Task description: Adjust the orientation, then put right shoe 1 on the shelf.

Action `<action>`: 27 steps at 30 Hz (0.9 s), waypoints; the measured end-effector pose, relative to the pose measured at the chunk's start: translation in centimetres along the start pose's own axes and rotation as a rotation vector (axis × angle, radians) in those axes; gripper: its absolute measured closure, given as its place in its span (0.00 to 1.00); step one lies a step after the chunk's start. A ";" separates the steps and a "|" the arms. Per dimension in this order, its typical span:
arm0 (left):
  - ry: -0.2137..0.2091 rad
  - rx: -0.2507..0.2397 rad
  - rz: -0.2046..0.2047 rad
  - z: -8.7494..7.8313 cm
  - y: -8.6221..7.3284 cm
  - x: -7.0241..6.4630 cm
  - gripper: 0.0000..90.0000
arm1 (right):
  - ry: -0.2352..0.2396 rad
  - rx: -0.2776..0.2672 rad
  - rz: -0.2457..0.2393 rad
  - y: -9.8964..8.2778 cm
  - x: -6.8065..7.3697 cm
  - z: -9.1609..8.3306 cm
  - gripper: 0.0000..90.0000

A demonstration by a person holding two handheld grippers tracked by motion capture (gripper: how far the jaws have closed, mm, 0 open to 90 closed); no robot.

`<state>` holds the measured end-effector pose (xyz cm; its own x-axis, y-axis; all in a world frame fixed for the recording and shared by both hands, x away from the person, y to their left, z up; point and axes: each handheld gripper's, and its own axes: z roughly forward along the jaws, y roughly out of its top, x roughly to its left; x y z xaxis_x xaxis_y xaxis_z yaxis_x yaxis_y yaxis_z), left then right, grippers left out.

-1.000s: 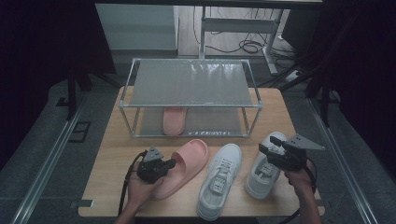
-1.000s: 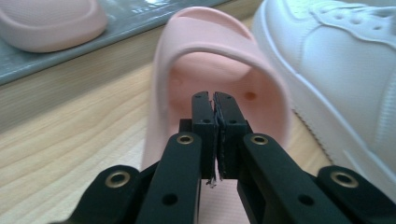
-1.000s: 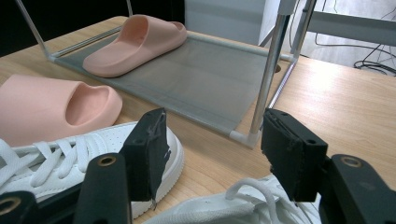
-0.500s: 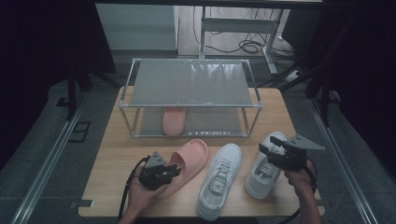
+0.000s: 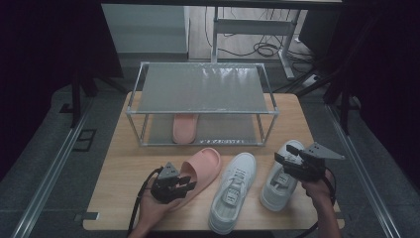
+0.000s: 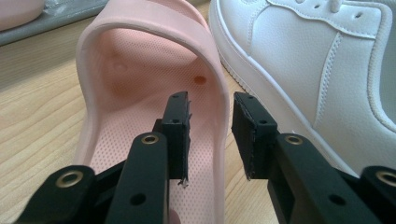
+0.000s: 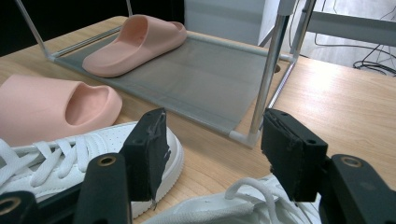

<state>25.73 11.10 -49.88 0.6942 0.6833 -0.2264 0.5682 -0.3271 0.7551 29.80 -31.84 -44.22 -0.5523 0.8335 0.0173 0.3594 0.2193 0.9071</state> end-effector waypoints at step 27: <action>-0.004 0.043 0.040 3.0 1.0 -0.9 0.82 | 0.000 0.001 0.000 0.0 0.0 0.1 0.46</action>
<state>26.98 8.21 -50.78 0.7182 0.6667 -0.1991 0.5584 -0.3816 0.7366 29.82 -31.80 -44.26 -0.5523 0.8334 0.0177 0.3600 0.2193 0.9068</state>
